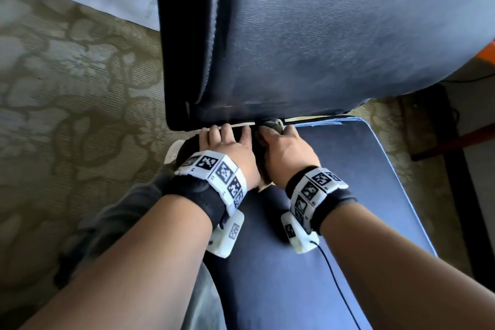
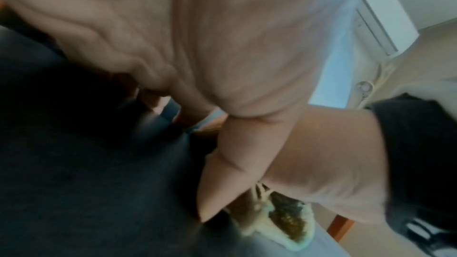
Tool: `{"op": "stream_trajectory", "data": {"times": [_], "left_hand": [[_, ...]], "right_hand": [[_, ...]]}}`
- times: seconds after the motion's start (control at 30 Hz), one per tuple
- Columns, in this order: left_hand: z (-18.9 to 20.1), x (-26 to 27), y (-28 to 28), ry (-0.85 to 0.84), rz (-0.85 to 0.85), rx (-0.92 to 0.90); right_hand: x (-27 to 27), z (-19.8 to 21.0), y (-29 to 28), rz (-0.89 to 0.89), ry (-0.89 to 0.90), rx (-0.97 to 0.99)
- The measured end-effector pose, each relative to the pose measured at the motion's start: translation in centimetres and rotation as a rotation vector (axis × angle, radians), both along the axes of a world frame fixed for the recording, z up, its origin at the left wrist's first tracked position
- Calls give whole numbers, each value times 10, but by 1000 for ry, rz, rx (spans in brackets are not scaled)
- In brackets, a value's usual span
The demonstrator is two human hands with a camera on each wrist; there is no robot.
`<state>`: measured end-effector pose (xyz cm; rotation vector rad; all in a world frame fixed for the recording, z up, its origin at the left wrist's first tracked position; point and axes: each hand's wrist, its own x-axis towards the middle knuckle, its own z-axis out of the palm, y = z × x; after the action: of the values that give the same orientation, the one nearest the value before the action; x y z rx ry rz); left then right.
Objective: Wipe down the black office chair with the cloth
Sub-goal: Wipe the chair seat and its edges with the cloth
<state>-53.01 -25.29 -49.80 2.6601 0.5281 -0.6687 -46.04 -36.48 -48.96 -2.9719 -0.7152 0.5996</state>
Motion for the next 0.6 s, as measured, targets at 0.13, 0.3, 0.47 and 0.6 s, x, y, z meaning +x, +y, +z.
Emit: {"op": "stream_trajectory", "data": {"times": [0.13, 0.3, 0.47, 0.6], "left_hand": [[7, 5, -6, 10, -33, -86], [12, 5, 25, 84, -70, -260], [12, 3, 24, 105, -151, -225], [9, 3, 21, 118, -189, -152]], "right_hand": [[0, -2, -12, 31, 2, -15], [5, -7, -13, 26, -2, 42], [-1, 1, -27, 164, -7, -17], [-10, -6, -36, 222, -31, -38]]}}
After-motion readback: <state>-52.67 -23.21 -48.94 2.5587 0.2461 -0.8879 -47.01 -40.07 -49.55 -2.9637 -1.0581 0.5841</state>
